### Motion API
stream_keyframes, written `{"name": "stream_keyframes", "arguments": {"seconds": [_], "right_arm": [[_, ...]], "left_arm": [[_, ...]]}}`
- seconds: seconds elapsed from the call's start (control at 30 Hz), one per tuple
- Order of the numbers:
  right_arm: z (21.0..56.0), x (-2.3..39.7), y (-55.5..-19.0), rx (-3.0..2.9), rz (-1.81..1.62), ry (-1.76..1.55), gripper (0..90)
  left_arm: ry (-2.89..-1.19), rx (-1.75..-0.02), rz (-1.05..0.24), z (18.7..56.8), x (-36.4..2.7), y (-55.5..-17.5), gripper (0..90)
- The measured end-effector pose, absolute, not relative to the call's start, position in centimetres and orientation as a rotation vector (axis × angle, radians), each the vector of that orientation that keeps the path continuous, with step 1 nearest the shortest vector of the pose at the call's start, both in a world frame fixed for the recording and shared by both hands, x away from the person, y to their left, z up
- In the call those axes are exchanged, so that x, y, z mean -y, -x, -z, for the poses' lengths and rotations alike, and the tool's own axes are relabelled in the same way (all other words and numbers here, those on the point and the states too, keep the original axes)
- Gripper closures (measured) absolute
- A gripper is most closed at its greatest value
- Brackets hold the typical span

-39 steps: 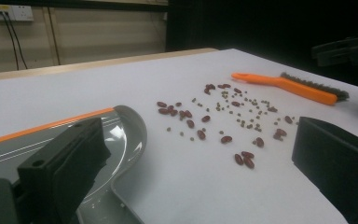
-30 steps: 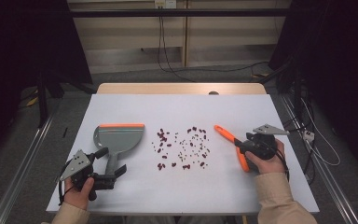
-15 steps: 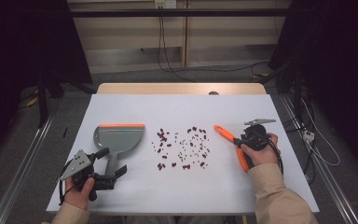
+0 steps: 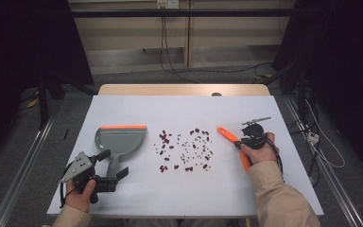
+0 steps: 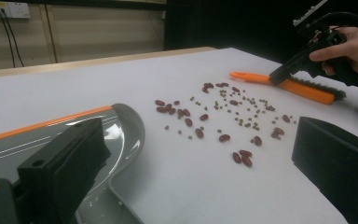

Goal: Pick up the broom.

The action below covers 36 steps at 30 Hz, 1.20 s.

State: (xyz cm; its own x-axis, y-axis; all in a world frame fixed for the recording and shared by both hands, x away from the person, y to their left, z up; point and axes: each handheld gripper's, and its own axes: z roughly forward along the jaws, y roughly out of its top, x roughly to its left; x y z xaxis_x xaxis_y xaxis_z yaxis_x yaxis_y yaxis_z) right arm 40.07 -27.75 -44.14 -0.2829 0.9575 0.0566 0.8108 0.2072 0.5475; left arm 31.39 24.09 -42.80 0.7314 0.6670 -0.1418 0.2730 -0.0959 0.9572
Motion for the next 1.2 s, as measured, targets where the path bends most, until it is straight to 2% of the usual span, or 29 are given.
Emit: {"name": "stream_keyframes", "arguments": {"seconds": [0.43,0.63,1.2], "right_arm": [[44.35,27.21,-40.13,-2.209,-0.648,-1.635,64.6],[44.31,27.02,-40.39,-2.184,-0.628,-1.703,67.8],[43.62,27.44,-40.18,-2.115,-0.695,-1.762,69.5]], "left_arm": [[-1.679,-0.764,-0.389,42.88,-23.99,-31.33,2.8],[-1.676,-0.773,-0.395,42.89,-23.99,-31.33,2.8],[-1.663,-0.769,-0.405,42.72,-24.06,-31.26,2.8]]}}
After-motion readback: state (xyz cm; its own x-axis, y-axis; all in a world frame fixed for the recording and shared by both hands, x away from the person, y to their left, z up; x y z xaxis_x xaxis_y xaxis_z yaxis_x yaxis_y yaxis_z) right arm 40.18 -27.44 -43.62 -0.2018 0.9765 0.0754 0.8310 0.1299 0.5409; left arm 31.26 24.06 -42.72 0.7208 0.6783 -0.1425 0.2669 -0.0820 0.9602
